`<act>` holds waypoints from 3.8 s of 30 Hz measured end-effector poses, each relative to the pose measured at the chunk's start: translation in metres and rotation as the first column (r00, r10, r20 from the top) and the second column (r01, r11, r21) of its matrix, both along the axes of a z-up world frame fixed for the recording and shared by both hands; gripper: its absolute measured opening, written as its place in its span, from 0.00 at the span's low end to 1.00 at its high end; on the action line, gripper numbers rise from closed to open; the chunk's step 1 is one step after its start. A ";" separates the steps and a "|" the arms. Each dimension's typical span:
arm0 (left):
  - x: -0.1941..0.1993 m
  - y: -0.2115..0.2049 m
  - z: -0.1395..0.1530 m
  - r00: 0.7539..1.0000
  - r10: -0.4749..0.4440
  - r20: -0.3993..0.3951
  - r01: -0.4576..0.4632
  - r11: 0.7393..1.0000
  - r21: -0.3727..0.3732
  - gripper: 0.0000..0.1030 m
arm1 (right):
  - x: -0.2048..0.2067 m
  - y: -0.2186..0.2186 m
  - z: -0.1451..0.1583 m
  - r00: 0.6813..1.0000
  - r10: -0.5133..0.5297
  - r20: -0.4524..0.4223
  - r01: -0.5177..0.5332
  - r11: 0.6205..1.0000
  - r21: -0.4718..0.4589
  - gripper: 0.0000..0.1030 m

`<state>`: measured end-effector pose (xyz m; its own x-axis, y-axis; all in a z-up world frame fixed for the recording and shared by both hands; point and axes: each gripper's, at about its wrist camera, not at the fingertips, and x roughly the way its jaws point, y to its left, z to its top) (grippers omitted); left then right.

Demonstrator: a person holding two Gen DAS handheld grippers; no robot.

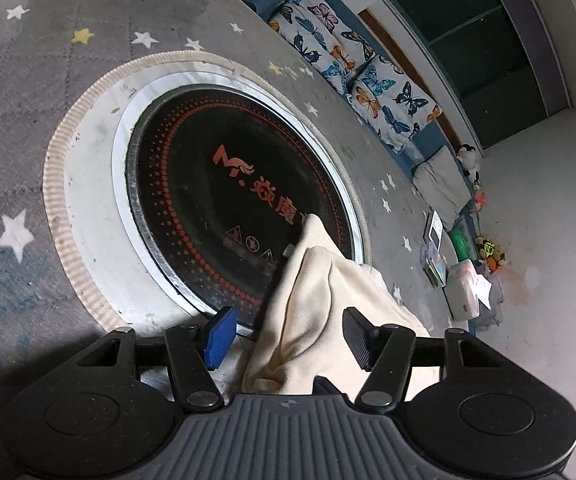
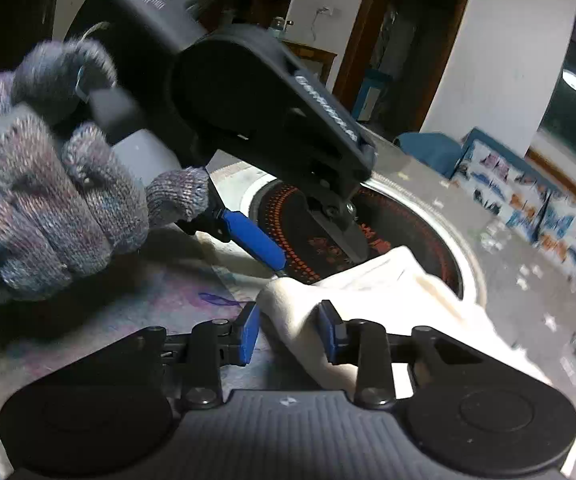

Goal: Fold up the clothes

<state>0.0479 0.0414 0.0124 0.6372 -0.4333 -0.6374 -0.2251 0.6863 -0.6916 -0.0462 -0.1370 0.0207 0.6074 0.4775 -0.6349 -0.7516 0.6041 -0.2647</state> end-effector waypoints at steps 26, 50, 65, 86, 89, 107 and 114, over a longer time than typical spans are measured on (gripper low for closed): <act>0.017 -0.026 -0.019 1.000 -0.003 -0.012 0.001 0.986 -0.168 0.20 | 0.002 -0.052 0.033 0.990 -0.062 -0.130 0.096 0.958 0.272 0.10; 0.018 -0.035 -0.020 0.999 -0.051 0.011 0.051 0.999 0.005 0.19 | 0.092 -0.242 -0.006 0.723 -0.603 -0.337 0.689 0.663 0.293 0.34; 0.016 -0.075 0.021 0.980 -0.159 0.122 0.126 0.961 0.247 0.18 | 0.065 -0.234 0.028 0.772 -0.578 -0.263 0.634 0.677 0.374 0.10; 0.026 -0.211 0.055 0.904 -0.383 0.192 0.294 0.880 0.372 0.18 | 0.021 -0.319 0.071 0.654 -0.746 -0.125 0.725 0.571 0.385 0.10; 0.028 -0.228 0.054 0.896 -0.404 0.183 0.313 0.869 0.384 0.18 | 0.019 -0.333 0.071 0.634 -0.764 -0.121 0.741 0.555 0.379 0.10; 0.034 -0.296 0.041 0.863 -0.487 0.136 0.376 0.798 0.471 0.18 | 0.023 -0.379 0.057 0.555 -0.823 -0.121 0.804 0.494 0.330 0.10; 0.035 -0.307 0.033 0.857 -0.502 0.117 0.386 0.775 0.500 0.18 | 0.030 -0.387 0.047 0.538 -0.834 -0.128 0.821 0.483 0.304 0.10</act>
